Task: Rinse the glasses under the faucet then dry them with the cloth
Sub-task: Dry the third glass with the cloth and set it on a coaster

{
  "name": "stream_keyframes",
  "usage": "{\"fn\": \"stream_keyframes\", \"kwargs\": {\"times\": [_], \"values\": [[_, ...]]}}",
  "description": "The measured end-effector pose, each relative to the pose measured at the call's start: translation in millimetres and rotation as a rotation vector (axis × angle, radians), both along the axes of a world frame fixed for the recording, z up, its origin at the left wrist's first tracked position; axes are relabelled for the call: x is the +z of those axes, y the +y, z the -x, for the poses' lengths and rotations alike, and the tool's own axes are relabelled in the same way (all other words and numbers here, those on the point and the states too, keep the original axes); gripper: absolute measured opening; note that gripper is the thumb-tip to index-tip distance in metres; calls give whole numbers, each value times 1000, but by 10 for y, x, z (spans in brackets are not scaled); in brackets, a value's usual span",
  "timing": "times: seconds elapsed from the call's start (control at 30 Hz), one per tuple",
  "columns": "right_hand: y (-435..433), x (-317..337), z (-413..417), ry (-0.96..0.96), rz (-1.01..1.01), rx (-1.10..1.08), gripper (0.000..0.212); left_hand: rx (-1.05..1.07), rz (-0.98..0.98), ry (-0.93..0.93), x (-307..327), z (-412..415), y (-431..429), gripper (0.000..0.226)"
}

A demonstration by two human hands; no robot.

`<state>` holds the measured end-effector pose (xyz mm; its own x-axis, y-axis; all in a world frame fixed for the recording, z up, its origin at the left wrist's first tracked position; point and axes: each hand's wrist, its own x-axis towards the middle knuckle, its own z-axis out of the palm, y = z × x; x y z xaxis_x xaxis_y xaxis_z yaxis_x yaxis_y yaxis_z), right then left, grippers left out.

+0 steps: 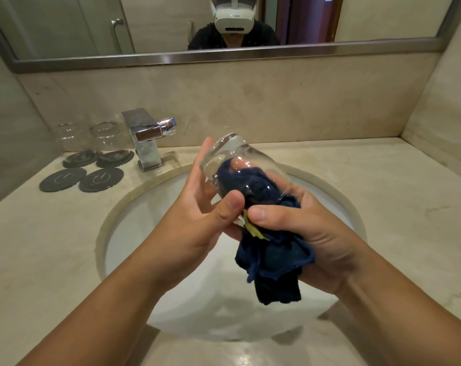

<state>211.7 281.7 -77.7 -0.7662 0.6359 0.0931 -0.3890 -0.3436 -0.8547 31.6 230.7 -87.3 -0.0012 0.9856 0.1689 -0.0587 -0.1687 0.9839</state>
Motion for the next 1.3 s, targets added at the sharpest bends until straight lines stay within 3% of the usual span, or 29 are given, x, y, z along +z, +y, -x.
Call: {"fn": "stream_keyframes", "kwargs": {"times": [0.13, 0.2, 0.3, 0.37, 0.53, 0.67, 0.73, 0.87, 0.97, 1.13, 1.3], "values": [[30, -11, 8, -34, -53, -65, 49, -30, 18, -38, 14, -7, -20, 98], [16, -13, 22, -116, -171, -125, 50, -15, 36, -13, 11, -15, -27, 89], [-26, -7, 44, -269, -353, -188, 54, 45, 66, 28, 0, -51, -27, 106], [-31, -2, 42, -268, -330, -165, 56, 62, 69, 21, -34, -54, -17, 107], [3, -4, 5, -138, -159, -45, 56, 37, -8, -1, -22, -19, -27, 82], [30, -25, 17, -105, -115, -85, 55, 2, -6, -57, 12, -32, -28, 89], [14, -23, 34, -159, -189, -161, 52, -19, 23, -56, -1, -37, -21, 77], [-42, -36, 69, -356, -447, -254, 53, 52, 104, 7, -69, -71, 5, 90], [-67, -4, 75, -325, -382, -190, 54, 108, 109, 6, -95, -60, 29, 81], [-23, 2, 39, -116, -70, -77, 51, 45, 27, -66, -41, -22, 2, 88], [-3, 0, 38, -126, -65, -156, 48, -18, 44, -90, -46, -26, 17, 71]]}}
